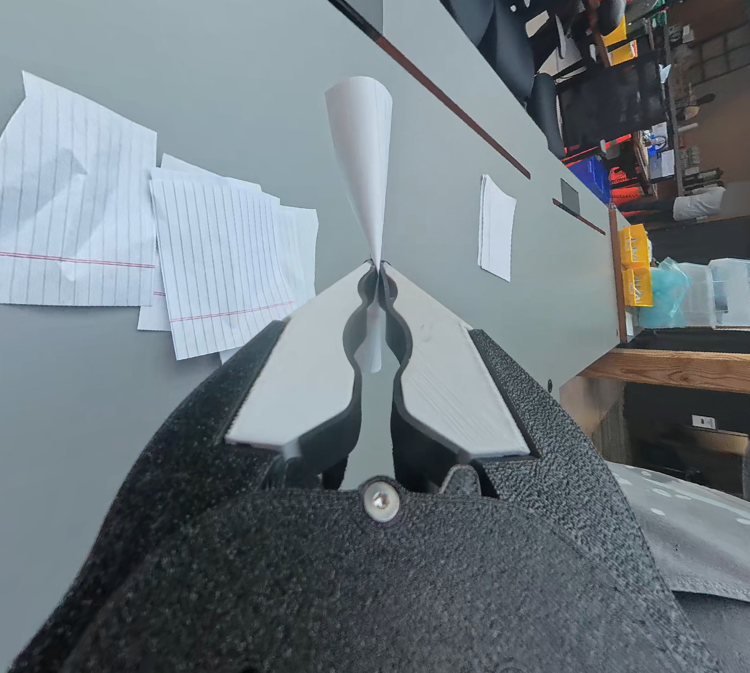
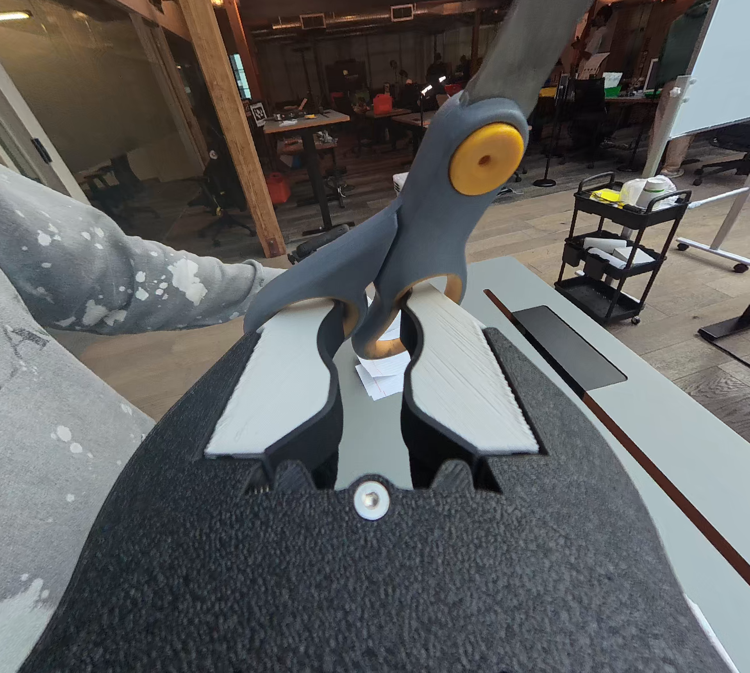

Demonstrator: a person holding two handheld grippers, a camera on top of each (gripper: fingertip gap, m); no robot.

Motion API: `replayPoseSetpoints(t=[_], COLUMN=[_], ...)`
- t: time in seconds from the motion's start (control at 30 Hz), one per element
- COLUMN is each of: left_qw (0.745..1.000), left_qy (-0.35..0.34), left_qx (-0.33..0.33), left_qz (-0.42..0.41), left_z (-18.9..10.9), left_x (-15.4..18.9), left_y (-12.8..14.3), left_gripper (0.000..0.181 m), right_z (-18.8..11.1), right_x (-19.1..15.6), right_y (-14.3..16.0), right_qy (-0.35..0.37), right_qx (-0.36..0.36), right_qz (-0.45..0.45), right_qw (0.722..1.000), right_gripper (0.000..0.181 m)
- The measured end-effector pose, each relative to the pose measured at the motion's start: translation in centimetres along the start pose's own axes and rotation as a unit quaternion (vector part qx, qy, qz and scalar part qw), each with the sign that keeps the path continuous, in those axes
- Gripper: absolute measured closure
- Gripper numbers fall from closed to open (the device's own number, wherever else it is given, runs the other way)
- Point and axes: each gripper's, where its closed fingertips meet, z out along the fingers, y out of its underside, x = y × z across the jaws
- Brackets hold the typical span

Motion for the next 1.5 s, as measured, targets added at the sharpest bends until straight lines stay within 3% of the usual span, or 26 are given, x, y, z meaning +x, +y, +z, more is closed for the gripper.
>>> replayPoseSetpoints(t=[0.37, 0.5, 0.7, 0.9, 1.03, 1.23, 1.33, 1.5], left_qw=[0.990, 0.985, 0.972, 0.953, 0.963, 0.962, 0.958, 0.939], left_qy=[-0.078, -0.108, -0.189, -0.261, -0.242, -0.187, -0.162, -0.170], left_qx=[-0.118, -0.136, -0.118, -0.093, -0.038, 0.157, 0.210, 0.286], left_qz=[0.002, 0.015, 0.078, 0.127, 0.111, 0.122, 0.108, 0.084], left_z=[5.3, 6.1, 5.8, 4.7, 4.1, -2.1, -6.2, -15.2], left_x=[-6.9, -8.1, -9.6, -11.1, -9.8, -2.7, 0.4, 3.0], left_y=[5.0, 5.4, 4.7, 4.4, 3.7, 1.4, 3.5, 9.7], left_gripper=[0.176, 0.162, 0.139, 0.142, 0.146, 0.148, 0.147, 0.149], right_z=[0.9, 0.8, 0.9, 1.8, 2.8, 4.6, 5.4, 7.2], right_x=[-1.5, -1.6, -1.7, -2.0, -2.6, -4.6, -6.2, -9.1], right_y=[2.1, 2.7, 3.2, 3.8, 4.3, 6.6, 9.2, 13.9], right_qy=[0.009, 0.015, 0.023, 0.020, 0.017, -0.011, -0.046, -0.096], right_qx=[-0.035, -0.041, -0.039, -0.041, -0.047, -0.067, -0.078, -0.089], right_qz=[0.009, 0.014, 0.022, 0.029, 0.031, 0.031, 0.055, 0.135], right_qw=[0.999, 0.999, 0.999, 0.999, 0.998, 0.997, 0.994, 0.982], right_gripper=[0.160, 0.160, 0.160, 0.160, 0.160, 0.160, 0.161, 0.161])
